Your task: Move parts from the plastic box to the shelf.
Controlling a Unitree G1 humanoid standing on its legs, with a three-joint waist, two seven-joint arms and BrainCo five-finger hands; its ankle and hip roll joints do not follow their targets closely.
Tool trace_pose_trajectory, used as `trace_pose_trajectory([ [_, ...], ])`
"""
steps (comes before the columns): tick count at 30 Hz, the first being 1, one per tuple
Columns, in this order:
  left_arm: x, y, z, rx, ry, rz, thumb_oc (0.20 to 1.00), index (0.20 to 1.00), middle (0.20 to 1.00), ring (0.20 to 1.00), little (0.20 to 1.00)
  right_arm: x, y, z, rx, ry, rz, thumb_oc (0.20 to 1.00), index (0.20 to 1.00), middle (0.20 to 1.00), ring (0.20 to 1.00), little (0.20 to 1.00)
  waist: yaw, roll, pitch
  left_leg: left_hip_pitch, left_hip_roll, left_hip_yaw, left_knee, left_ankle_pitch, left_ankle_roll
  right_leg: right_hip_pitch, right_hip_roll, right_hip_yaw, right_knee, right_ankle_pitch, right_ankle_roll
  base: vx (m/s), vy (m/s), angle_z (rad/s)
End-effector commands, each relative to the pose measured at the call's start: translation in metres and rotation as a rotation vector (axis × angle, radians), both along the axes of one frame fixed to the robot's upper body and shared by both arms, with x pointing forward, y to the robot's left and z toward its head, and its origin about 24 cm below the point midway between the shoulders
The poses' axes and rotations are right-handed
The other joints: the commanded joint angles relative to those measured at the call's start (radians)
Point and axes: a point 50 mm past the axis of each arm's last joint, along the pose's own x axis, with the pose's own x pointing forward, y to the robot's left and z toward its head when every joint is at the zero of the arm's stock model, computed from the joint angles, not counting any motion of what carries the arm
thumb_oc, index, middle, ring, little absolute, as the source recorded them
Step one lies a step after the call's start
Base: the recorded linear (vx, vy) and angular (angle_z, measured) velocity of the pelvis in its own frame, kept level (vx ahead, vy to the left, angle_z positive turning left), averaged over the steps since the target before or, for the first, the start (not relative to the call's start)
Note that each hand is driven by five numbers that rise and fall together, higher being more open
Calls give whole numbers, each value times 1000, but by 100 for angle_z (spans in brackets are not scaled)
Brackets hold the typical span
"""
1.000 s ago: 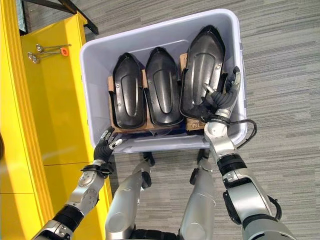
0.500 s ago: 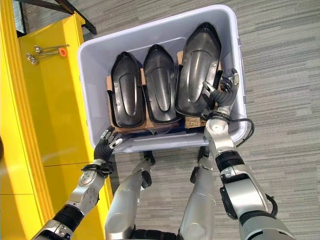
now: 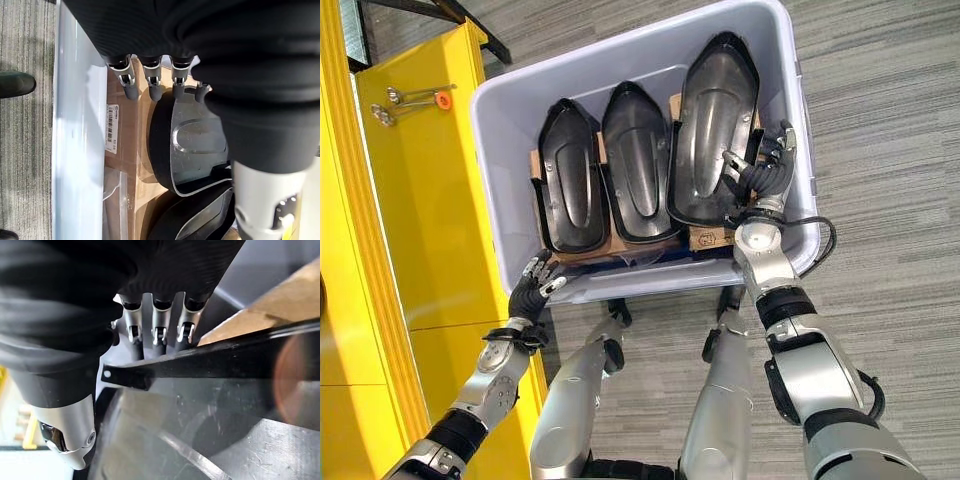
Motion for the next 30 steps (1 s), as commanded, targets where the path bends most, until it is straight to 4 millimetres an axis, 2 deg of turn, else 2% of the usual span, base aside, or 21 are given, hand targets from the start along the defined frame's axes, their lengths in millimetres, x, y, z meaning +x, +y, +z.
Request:
trace_pose_trajectory([
  [1, -14, -1, -16, 22, 64, -37, 1000, 1000, 1000, 1000, 1000, -15, -35, -76, -62, 447, -119, 1000, 1000, 1000, 1000, 1000, 23, 32, -12, -87, 50, -101, 108, -99, -56, -38, 8, -67, 107, -135, -8, 2, -36, 1],
  [10, -12, 6, -12, 57, 45, -46, 1000, 1000, 1000, 1000, 1000, -23, -39, -108, -223, 779, -75, 1000, 1000, 1000, 1000, 1000, 41, 19, -12, -108, 60, -110, 119, -94, -54, -43, 6, -83, 113, -130, -8, -1, -24, 1],
  [12, -11, 7, -10, 63, 41, -49, 1000, 1000, 1000, 1000, 1000, -27, -40, -119, -205, 827, -67, 1000, 1000, 1000, 1000, 1000, 45, 15, -12, -116, 63, -113, 127, -93, -53, -46, 6, -85, 118, -129, -9, -4, -35, 4],
  [24, -8, 7, -7, 88, 37, -65, 1000, 1000, 1000, 1000, 1000, -44, -42, -150, -80, 1039, -61, 1000, 1000, 1000, 1000, 1000, 62, 6, -12, -141, 69, -128, 135, -89, -49, -53, 7, -99, 121, -126, -11, -4, -20, 2],
  [30, -8, 6, -8, 92, 41, -71, 1000, 1000, 1000, 1000, 1000, -53, -44, -161, 10, 1058, -107, 1000, 1000, 1000, 1000, 1000, 62, 5, -12, -135, 68, -128, 131, -87, -49, -45, 10, -101, 116, -123, -11, 0, 0, 0],
])
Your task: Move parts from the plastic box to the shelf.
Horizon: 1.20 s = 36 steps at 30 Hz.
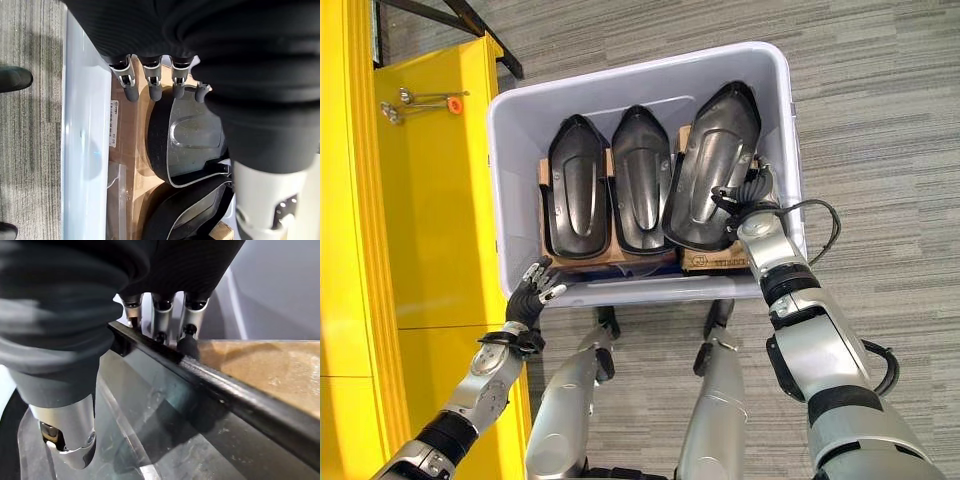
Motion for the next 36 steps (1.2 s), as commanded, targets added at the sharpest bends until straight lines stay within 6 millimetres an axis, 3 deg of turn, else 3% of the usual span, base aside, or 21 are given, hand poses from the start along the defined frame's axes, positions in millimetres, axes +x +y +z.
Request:
trace_pose_trajectory([
  [1, -5, -3, -3, 27, 15, -34, 1000, 1000, 1000, 1000, 1000, -69, -37, -138, 201, 586, -238, 1000, 1000, 1000, 1000, 1000, 25, 51, 80, -85, 33, -94, 96, -91, -36, -27, -7, -66, 99, -109, 9, 0, 0, 0],
  [5, -5, -3, -3, 21, 15, -30, 1000, 1000, 1000, 1000, 1000, -73, -31, -146, 332, 583, -236, 1000, 1000, 1000, 1000, 1000, 22, 48, 80, -85, 33, -94, 100, -95, -34, -27, -5, -64, 100, -109, 8, 0, 0, 0],
  [6, -4, -3, -3, 19, 13, -28, 1000, 1000, 1000, 1000, 1000, -75, -28, -150, 372, 593, -232, 200, 200, 200, 200, 200, 21, 47, 80, -86, 34, -94, 102, -96, -34, -27, -5, -62, 100, -109, 9, 0, 0, 0],
  [15, -2, -7, -2, 15, 16, -25, 1000, 1000, 1000, 1000, 1000, -83, -19, -164, 490, 640, -205, 200, 200, 200, 200, 200, 18, 55, 80, -89, 30, -93, 104, -93, -34, -34, -5, -59, 107, -109, 7, 0, 0, 0],
  [30, -1, -7, -1, 12, 9, -26, 1000, 1000, 1000, 1000, 1000, -81, -16, -163, 378, 702, -106, 200, 200, 200, 200, 200, 17, 51, 80, -82, 33, -87, 94, -87, -37, -29, 2, -58, 99, -108, 5, 0, 0, 0],
  [36, -1, -6, 0, 8, 8, -22, 1000, 1000, 1000, 1000, 1000, -75, -14, -158, 351, 632, -104, 200, 200, 200, 200, 200, 15, 51, 80, -64, 34, -84, 91, -88, -35, -14, 4, -53, 101, -110, 5, 0, 0, 0],
])
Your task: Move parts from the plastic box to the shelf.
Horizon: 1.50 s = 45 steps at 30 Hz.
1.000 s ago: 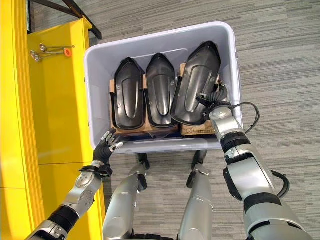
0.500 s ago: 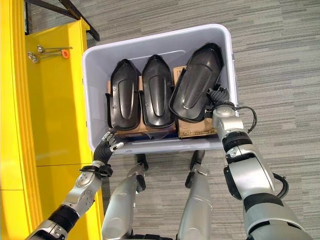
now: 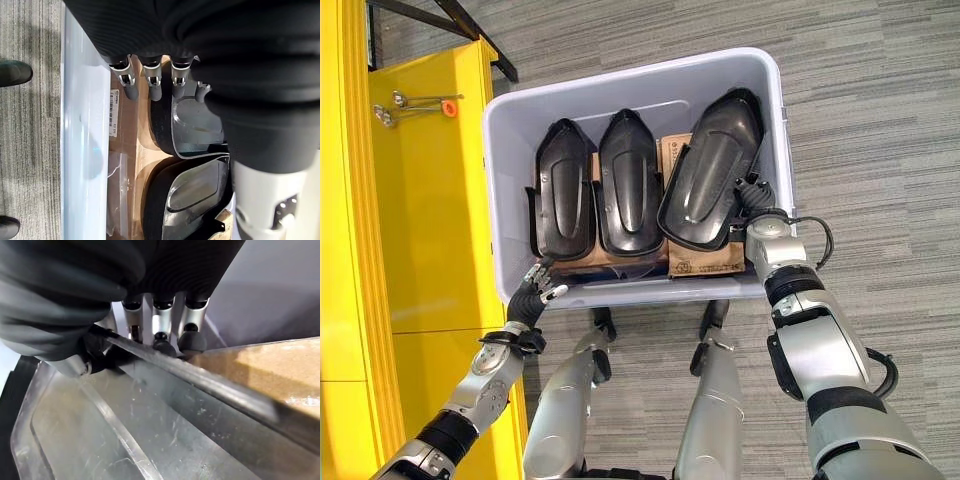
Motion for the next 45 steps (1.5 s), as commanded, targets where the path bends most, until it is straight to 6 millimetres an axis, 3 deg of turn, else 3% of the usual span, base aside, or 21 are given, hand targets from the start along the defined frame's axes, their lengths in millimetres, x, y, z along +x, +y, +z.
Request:
trace_pose_trajectory([
  [1, -1, -4, 1, 3, 0, -16, 1000, 1000, 1000, 1000, 1000, -71, -10, -140, -26, 561, -55, 200, 200, 200, 200, 200, 24, 60, 85, -62, 32, -83, 88, -89, -35, -14, 4, -52, 93, -111, 5, 0, 0, 0],
  [5, -2, -2, 1, 6, 2, -7, 1000, 1000, 1000, 1000, 1000, -60, -8, -126, -64, 415, -85, 200, 200, 200, 200, 200, 18, 54, 85, -35, 34, -80, 81, -90, -34, 8, 11, -43, 91, -111, 7, 0, 0, 0],
  [8, -3, 0, 3, -4, -5, 20, 1000, 1000, 1000, 1000, 1000, -43, -2, -90, -76, 144, -159, 200, 200, 200, 200, 200, -1, 40, 85, 18, 35, -76, 68, -97, -33, 52, 22, -28, 77, -114, 9, -1, 10, -1],
  [12, -4, -1, 8, -18, -12, 58, 1000, 1000, 1000, 1000, 1000, -36, 0, -48, -146, -119, -202, 200, 200, 200, 200, 200, -32, 24, 85, 90, 39, -60, 56, -108, -32, 105, 24, -10, 73, -122, 15, 10, 63, -6],
  [23, -9, -4, 3, -66, -7, 100, 1000, 1000, 1000, 1000, 1000, -44, 21, 22, -305, -515, -180, 200, 200, 200, 200, 200, -80, 17, 85, 239, 41, -44, 34, -118, -36, 226, 8, 15, 71, -144, 17, 25, 55, -10],
  [30, -12, -4, 1, -96, -4, 106, 1000, 1000, 1000, 1000, 1000, -52, 35, 63, -287, -703, -127, 200, 200, 200, 200, 200, -96, 27, 85, 331, 47, -43, 1, -93, -36, 310, 13, 19, 53, -135, -3, -8, 29, -5],
  [34, -13, 0, -1, -102, -1, 111, 1000, 1000, 1000, 1000, 1000, -51, 45, 72, -216, -682, 3, 200, 200, 200, 200, 200, -96, 22, 85, 384, 49, -51, -6, -90, -42, 369, 15, 11, 49, -144, -12, 8, 2, 2],
  [41, -18, 8, -1, -124, 0, 142, 1000, 1000, 1000, 1000, 1000, -52, 66, 68, -97, -621, 215, 200, 200, 200, 200, 200, -81, 15, 62, 425, 62, -61, -16, -77, -51, 413, 12, -19, 67, -165, -30, 12, -33, 5],
  [45, -24, 14, -1, -129, -14, 154, 1000, 1000, 1000, 1000, 1000, -54, 87, 60, -49, -551, 375, 200, 200, 200, 200, 200, -58, 15, 47, 431, 86, -79, -34, -38, -67, 426, 15, -48, 97, -190, -52, 5, -87, 16],
])
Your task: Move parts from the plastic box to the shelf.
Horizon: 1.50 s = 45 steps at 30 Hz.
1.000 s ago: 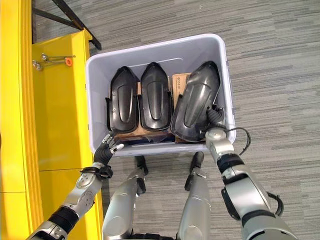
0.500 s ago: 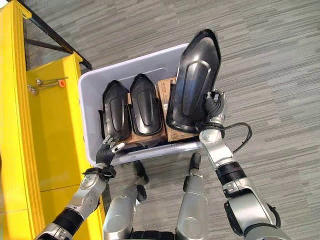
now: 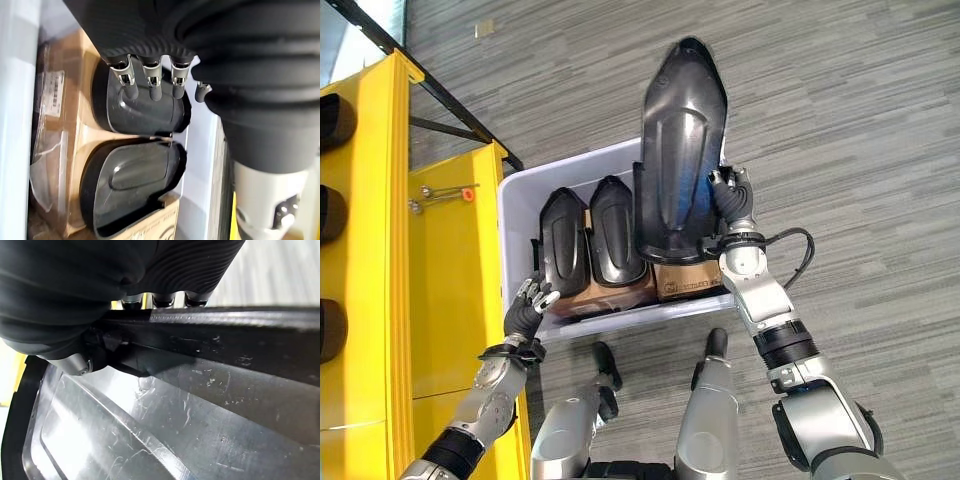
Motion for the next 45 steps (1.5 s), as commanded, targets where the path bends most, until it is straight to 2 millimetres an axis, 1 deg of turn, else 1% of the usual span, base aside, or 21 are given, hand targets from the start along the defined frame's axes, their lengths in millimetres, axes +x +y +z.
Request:
trace_pose_trajectory([
  [1, -9, 13, 18, -30, -123, 25, 1000, 1000, 1000, 1000, 1000, -7, 33, 27, 55, -71, 233, 200, 200, 200, 200, 200, 57, -36, -55, 0, 96, -123, 29, 4, -71, 72, 11, -80, 62, -113, -57, 13, -64, 19],
  [3, -13, 16, 19, -66, -134, 29, 1000, 1000, 1000, 1000, 1000, -7, 41, 23, 60, -48, 271, 200, 200, 200, 200, 200, 69, -33, -59, 3, 109, -128, 8, 38, -82, 80, 14, -96, 65, -122, -64, 10, -62, 16],
  [4, -17, 16, 20, -111, -150, 26, 1000, 1000, 1000, 1000, 1000, -9, 49, 18, 49, -31, 303, 200, 200, 200, 200, 200, 82, -29, -67, 8, 128, -111, -21, 73, -94, 94, 14, -123, 62, -131, -69, -9, -52, 8],
  [5, -18, 16, 20, -109, -155, 21, 1000, 1000, 1000, 1000, 1000, -10, 50, 18, 50, -30, 303, 200, 200, 200, 200, 200, 83, -29, -69, 9, 133, -102, -24, 78, -96, 97, 12, -131, 60, -132, -69, -1, -79, 24],
  [6, -19, 15, 23, -93, -181, -9, 1000, 1000, 1000, 1000, 1000, -12, 54, 13, 53, -2, 324, 200, 200, 200, 200, 200, 82, -37, -75, 20, 138, -60, -29, 81, -111, 119, -11, -159, 50, -147, -59, -19, -55, 38],
  [8, -17, 12, 30, -50, -208, -62, 1000, 1000, 1000, 1000, 1000, -16, 58, 6, 57, 10, 322, 200, 200, 200, 200, 200, 70, -41, -84, 16, 151, 11, 1, 86, -118, 147, -22, -209, 21, -139, -62, -113, -100, 62],
  [11, -12, 10, 44, 10, -276, -112, 1000, 1000, 1000, 1000, 1000, -20, 61, -3, 53, 34, 340, 200, 200, 200, 200, 200, 60, -65, -109, 39, 134, 72, 111, -3, -86, 154, -42, -246, -14, -114, -61, -198, -70, 102],
  [12, -12, 9, 45, 14, -280, -113, 1000, 1000, 1000, 1000, 1000, -20, 62, -4, 52, 36, 343, 200, 200, 200, 200, 200, 59, -66, -110, 39, 134, 73, 120, -8, -85, 156, -42, -249, -18, -112, -61, -193, -77, 81],
  [14, -8, 6, 58, 69, -336, -146, 1000, 1000, 1000, 1000, 1000, -23, 62, -6, 57, 32, 342, 200, 200, 200, 200, 200, 56, -86, -128, 64, 125, 89, 209, -71, -65, 161, -41, -269, -46, -93, -66, -220, -48, 66],
  [16, -5, 5, 67, 57, -366, -122, 1000, 1000, 1000, 1000, 1000, -26, 65, -15, 78, 64, 353, 200, 200, 200, 200, 200, 68, -88, -158, 89, 82, 81, 139, -119, -35, 168, -46, -292, -41, -82, -52, -127, 140, 76],
  [18, -5, 6, 69, 62, -373, -128, 1000, 1000, 1000, 1000, 1000, -28, 65, -20, 92, 76, 351, 200, 200, 200, 200, 200, 75, -90, -170, 105, 67, 82, 103, -124, -28, 186, -49, -305, -48, -74, -43, -9, 109, 67],
  [22, -7, 3, 81, 186, -405, -157, 1000, 1000, 1000, 1000, 1000, -33, 69, -38, 123, 144, 376, 200, 200, 200, 200, 200, 112, -109, -222, 120, 55, 70, 30, -105, -28, 281, -28, -338, -159, -24, -13, 5, 142, 38],
  [24, -8, 4, 83, 200, -413, -155, 1000, 1000, 1000, 1000, 1000, -34, 70, -40, 124, 157, 387, 200, 200, 200, 200, 200, 121, -111, -231, 125, 49, 65, 16, -102, -26, 297, -29, -348, -178, -14, -4, -20, 201, 40],
  [25, -10, 6, 86, 227, -420, -149, 1000, 1000, 1000, 1000, 1000, -36, 72, -42, 128, 170, 404, 200, 200, 200, 200, 200, 141, -114, -243, 131, 36, 54, 0, -101, -22, 317, -36, -362, -200, -1, 11, -42, 242, 36],
  [29, -13, 14, 88, 267, -400, -127, 1000, 1000, 1000, 1000, 1000, -38, 80, -42, 140, 172, 433, 200, 200, 200, 200, 200, 188, -120, -253, 138, 13, 31, -14, -104, -11, 354, -63, -401, -228, 37, 39, -68, 171, 39],
  [35, -16, 28, 85, 280, -379, -95, 1000, 1000, 1000, 1000, 1000, -44, 105, -41, 114, 177, 519, 200, 200, 200, 200, 200, 276, -135, -269, 135, -29, -3, -52, -97, 5, 405, -147, -477, -317, 177, 101, -111, 180, 31],
  [38, -13, 27, 83, 289, -375, -109, 1000, 1000, 1000, 1000, 1000, -45, 115, -40, 116, 179, 551, 200, 200, 200, 200, 200, 307, -144, -280, 124, -46, -14, -85, -85, 13, 424, -169, -517, -347, 226, 125, -136, 186, 21],
  [40, -10, 27, 80, 281, -364, -117, 1000, 1000, 1000, 1000, 1000, -45, 116, -40, 124, 177, 555, 200, 200, 200, 200, 200, 314, -157, -284, 114, -69, -39, -93, -92, 28, 434, -165, -493, -329, 239, 131, -91, 113, 23],
  [43, -3, 20, 82, 304, -372, -173, 1000, 1000, 1000, 1000, 1000, -47, 114, -42, 151, 160, 535, 200, 200, 200, 200, 200, 294, -183, -278, 88, -112, -135, -87, -116, 66, 423, -108, -344, -305, 220, 123, -26, 0, 59],
  [44, -2, 19, 82, 307, -372, -178, 1000, 1000, 1000, 1000, 1000, -47, 114, -42, 153, 160, 534, 200, 200, 200, 200, 200, 290, -185, -277, 87, -117, -146, -87, -119, 71, 414, -105, -325, -296, 218, 122, -20, -22, 90],
  [45, 1, 14, 83, 323, -372, -227, 1000, 1000, 1000, 1000, 1000, -47, 108, -43, 167, 154, 503, 200, 200, 200, 200, 200, 256, -188, -264, 79, -138, -226, -93, -115, 104, 353, -39, -188, -258, 194, 92, -12, -18, 104],
])
